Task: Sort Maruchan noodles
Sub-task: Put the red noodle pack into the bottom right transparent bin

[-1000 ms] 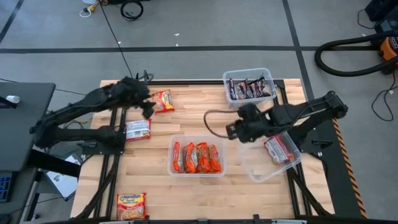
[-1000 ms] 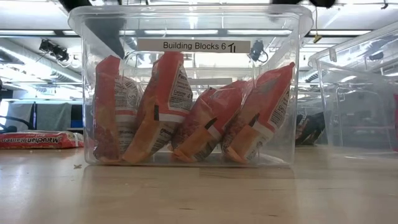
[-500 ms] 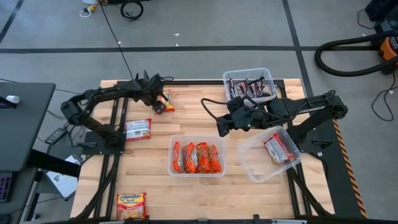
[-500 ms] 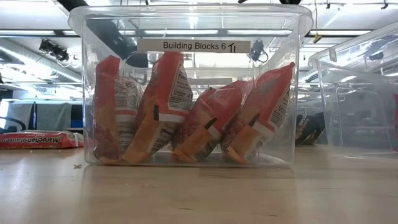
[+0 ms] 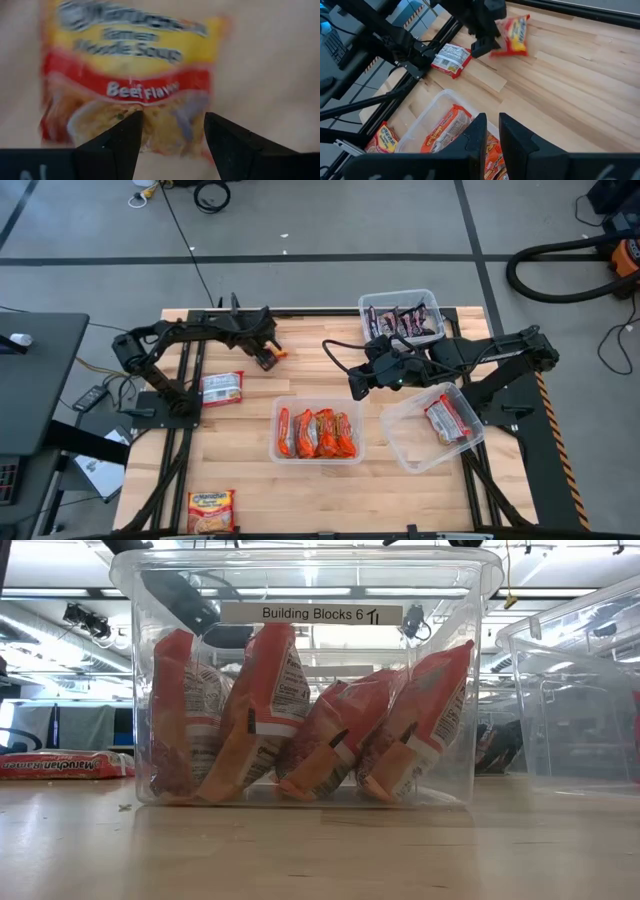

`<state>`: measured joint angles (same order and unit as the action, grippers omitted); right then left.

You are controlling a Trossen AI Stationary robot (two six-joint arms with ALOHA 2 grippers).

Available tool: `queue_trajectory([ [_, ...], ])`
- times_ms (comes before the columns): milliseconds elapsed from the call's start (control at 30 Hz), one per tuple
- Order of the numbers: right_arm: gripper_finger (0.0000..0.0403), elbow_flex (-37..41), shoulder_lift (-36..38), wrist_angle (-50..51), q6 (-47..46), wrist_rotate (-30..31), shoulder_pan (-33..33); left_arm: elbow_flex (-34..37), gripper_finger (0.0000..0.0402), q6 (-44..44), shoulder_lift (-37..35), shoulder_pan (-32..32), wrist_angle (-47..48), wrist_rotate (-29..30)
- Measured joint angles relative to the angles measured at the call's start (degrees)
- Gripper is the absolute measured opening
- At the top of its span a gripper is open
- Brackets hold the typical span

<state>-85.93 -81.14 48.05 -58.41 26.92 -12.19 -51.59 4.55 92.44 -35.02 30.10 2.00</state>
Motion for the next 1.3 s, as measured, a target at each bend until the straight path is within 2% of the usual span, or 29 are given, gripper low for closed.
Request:
queue_trajectory([
  [133, 0.0055, 0.0, 0.0, 0.0, 0.1, 0.1, 0.0, -0.1, 0.0217, 0.4, 0.0, 0.9, -2.3, -16.9],
  [200, 0.0055, 0.0, 0.0, 0.0, 0.4, 0.5, 0.0, -1.3, 0.0217, 0.3, 0.0, 0.8, -2.2, -20.7],
  [400, 0.0055, 0.0, 0.0, 0.0, 0.5, 1.8, 0.6, -7.5, 0.0217, -2.0, -1.4, -3.3, -0.2, -17.8],
  [467, 0.0055, 0.0, -0.1, 0.1, -0.5, 1.6, 1.1, -8.8, 0.0217, -0.3, -1.4, -6.2, 4.3, -17.5],
  [600, 0.0055, 0.1, -0.3, 0.7, -1.2, 1.6, 1.9, -7.2, 0.0217, -0.2, -1.3, -11.1, 12.9, -17.0],
  [733, 0.0055, 0.6, -0.3, 1.2, -1.1, 1.5, 2.8, -2.6, 0.0217, -3.6, -1.3, -12.1, 16.7, -16.6],
  [867, 0.0055, 0.6, -0.3, 0.8, 0.0, 1.5, 4.0, 3.4, 0.0217, -3.3, -1.3, -9.8, 11.0, -16.0],
  [1033, 0.0053, 0.6, -0.8, 0.8, 1.4, 1.1, 6.4, 8.4, 0.0217, 1.0, -1.3, -2.9, -4.7, -15.0],
  [1167, 0.0046, 0.6, -3.1, 0.4, 4.9, -1.5, 9.0, 8.7, 0.0217, 2.3, -1.3, 4.9, -17.2, -14.1],
  [1300, 0.0043, 0.5, -7.5, -0.3, 6.1, -4.1, 11.7, 6.7, 0.0217, 1.2, -1.3, 13.1, -23.4, -15.1],
])
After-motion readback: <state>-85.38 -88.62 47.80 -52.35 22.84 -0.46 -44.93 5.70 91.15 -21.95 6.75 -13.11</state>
